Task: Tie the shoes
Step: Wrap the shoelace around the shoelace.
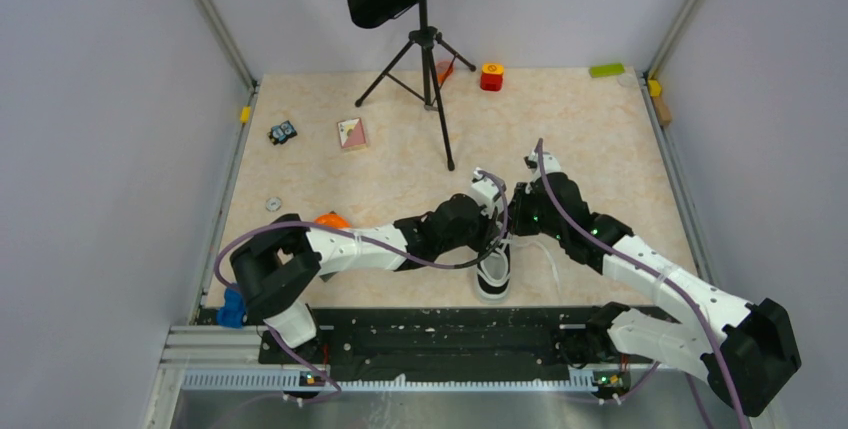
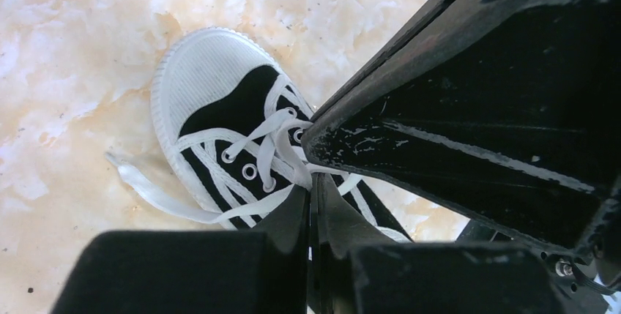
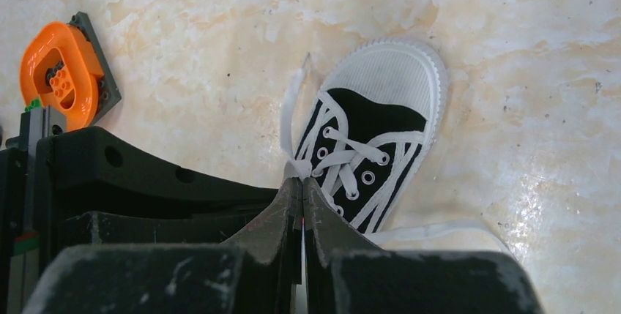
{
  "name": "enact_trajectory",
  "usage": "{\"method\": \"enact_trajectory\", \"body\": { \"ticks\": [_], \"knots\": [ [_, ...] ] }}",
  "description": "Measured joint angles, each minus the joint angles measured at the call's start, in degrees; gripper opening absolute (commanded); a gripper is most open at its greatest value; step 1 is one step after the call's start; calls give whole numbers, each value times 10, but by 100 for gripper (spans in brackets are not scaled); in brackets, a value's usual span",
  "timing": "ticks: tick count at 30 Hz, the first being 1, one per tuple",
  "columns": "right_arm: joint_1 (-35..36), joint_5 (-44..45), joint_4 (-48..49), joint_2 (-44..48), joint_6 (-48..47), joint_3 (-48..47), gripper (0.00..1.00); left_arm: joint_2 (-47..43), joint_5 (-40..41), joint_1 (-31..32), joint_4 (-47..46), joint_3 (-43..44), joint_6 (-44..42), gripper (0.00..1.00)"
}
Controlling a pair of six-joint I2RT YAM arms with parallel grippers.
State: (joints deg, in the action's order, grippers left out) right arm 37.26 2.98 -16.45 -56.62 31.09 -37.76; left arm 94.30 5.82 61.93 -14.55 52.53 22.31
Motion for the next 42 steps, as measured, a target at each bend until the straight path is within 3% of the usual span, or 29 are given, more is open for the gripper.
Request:
{"method": "enact_trajectory", "body": {
  "ticks": [16, 17, 21, 23, 42],
  "knots": [
    [0, 3, -8, 0, 0, 0, 0, 0, -2, 0, -7, -1, -2, 0],
    [0, 3, -8, 0, 0, 0, 0, 0, -2, 0, -10, -3, -2, 1],
    [0, 3, -10, 3, 0, 0, 0, 0, -2, 0, -13, -7, -7, 30],
    [0, 4, -10, 5, 0, 0, 0, 0, -2, 0, -11, -7, -9, 35],
    [0, 4, -11, 7, 0, -2, 0, 5, 11, 0, -2, -5, -8, 38]
  ]
}}
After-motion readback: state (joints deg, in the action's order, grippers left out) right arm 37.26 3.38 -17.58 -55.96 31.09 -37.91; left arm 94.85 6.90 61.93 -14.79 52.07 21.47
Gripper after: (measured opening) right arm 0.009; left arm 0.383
